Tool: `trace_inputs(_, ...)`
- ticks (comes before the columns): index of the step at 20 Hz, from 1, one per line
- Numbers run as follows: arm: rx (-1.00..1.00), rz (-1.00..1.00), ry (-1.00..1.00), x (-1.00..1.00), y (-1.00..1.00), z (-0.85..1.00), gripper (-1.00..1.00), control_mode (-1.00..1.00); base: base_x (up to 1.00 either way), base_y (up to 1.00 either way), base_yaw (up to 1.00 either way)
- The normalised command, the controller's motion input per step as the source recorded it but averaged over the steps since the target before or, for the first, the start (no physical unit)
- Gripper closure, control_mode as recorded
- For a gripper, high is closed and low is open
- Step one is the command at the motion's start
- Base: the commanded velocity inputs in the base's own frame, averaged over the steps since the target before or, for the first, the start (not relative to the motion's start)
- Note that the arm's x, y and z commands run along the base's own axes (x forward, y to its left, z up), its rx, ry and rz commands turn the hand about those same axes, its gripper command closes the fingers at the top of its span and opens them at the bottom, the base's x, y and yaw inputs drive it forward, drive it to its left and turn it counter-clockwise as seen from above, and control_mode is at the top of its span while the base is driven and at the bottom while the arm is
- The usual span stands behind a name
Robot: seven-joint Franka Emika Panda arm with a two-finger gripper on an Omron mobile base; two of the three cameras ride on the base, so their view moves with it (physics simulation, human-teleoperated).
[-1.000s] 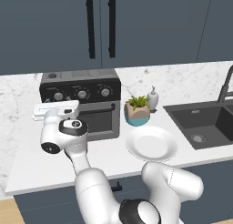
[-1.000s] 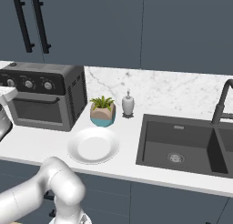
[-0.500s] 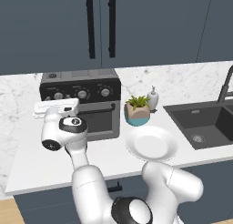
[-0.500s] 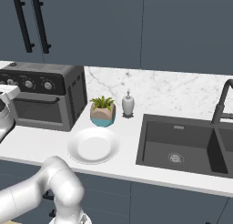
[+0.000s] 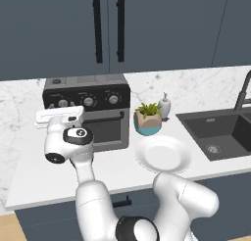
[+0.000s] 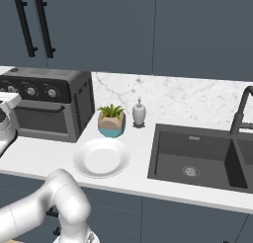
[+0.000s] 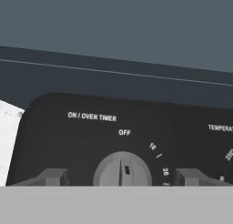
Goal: Pick up the kebab skewer and baguette bread, and place them inside the toaster oven. Close the toaster oven door and start by setting the timer.
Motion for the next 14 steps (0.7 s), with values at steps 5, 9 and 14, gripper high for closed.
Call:
trace_inputs(5, 0.00, -0.01, -0.03, 0.01, 0.00, 0.00, -1.00, -1.00, 0.00, 0.00, 0.00)
trace_inputs(9, 0.00, -0.01, 0.00, 0.04, 0.00, 0.00, 1.00, -1.00, 0.00, 0.00, 0.00)
trace_inputs(14, 0.00, 0.00, 0.00, 0.09, 0.00, 0.00, 1.00, -1.00, 0.00, 0.00, 0.00)
